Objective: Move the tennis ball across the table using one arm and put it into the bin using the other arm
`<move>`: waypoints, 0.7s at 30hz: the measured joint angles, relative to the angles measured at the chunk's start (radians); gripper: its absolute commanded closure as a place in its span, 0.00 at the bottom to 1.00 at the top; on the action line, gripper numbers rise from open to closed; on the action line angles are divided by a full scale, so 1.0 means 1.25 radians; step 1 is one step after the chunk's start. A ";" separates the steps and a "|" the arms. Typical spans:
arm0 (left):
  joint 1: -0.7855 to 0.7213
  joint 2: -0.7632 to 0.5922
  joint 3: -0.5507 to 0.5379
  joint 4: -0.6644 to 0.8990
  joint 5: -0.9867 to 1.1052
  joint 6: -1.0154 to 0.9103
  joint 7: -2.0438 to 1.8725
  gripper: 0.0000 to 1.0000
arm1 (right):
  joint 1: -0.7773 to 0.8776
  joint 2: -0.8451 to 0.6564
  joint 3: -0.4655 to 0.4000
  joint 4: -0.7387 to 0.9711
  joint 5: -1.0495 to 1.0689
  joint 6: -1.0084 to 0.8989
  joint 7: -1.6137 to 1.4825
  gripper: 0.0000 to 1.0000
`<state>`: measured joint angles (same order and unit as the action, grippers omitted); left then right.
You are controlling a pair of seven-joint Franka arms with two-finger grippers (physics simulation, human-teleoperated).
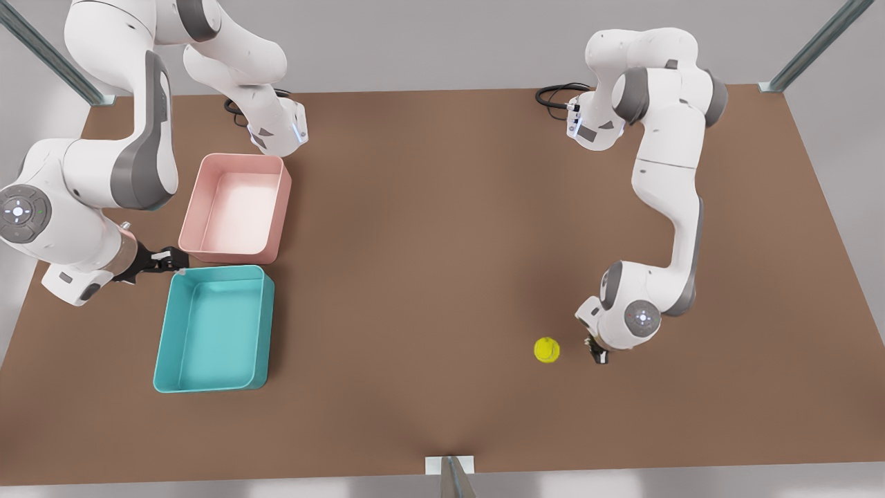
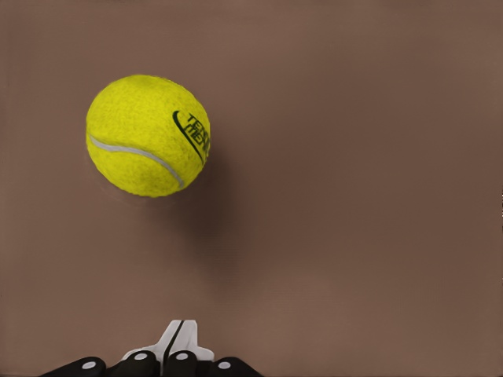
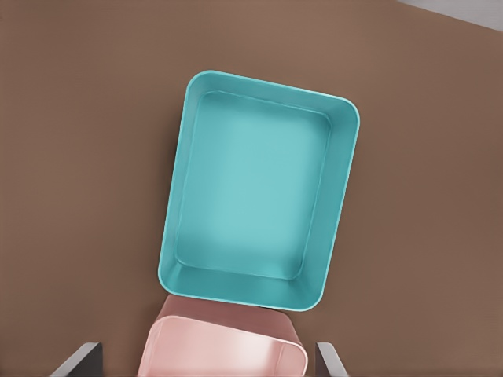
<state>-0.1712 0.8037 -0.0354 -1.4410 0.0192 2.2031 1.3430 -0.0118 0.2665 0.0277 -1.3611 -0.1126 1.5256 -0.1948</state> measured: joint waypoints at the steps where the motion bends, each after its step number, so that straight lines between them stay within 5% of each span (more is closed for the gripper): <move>1: 0.000 -0.007 -0.001 0.000 -0.011 -0.003 -0.027 0.79 | 0.000 0.000 0.000 0.000 0.000 0.000 0.001 0.00; 9: -0.032 -0.046 0.003 0.004 -0.037 -0.067 -0.213 0.79 | 0.000 0.000 0.000 0.000 0.000 -0.001 0.004 0.00; 12: -0.039 -0.151 0.027 0.014 -0.036 -0.151 -0.272 0.79 | 0.000 0.000 0.000 0.000 0.000 -0.002 0.005 0.00; 14: -0.041 -0.207 0.021 0.131 -0.036 -0.274 -0.333 0.79 | 0.000 0.000 0.000 0.000 0.000 -0.003 0.005 0.00; 15: -0.042 -0.218 0.019 0.212 -0.036 -0.351 -0.365 0.67 | 0.000 0.000 0.000 -0.001 0.000 -0.003 0.006 0.00; 16: -0.040 -0.227 0.019 0.268 -0.037 -0.428 -0.395 0.27 | 0.000 0.000 0.000 -0.001 0.000 -0.004 0.006 0.00; 17: -0.038 -0.251 0.021 0.301 -0.039 -0.498 -0.426 0.00 | 0.000 0.000 0.000 -0.001 0.000 -0.004 0.006 0.00; 21: -0.023 -0.353 0.022 0.312 -0.064 -0.692 -0.605 0.00 | -0.001 0.000 0.000 -0.001 0.000 -0.006 0.007 0.00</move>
<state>-0.1999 0.3624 -0.0084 -1.0513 -0.0607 1.3386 0.5862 -0.0126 0.2665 0.0273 -1.3621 -0.1121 1.5187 -0.1862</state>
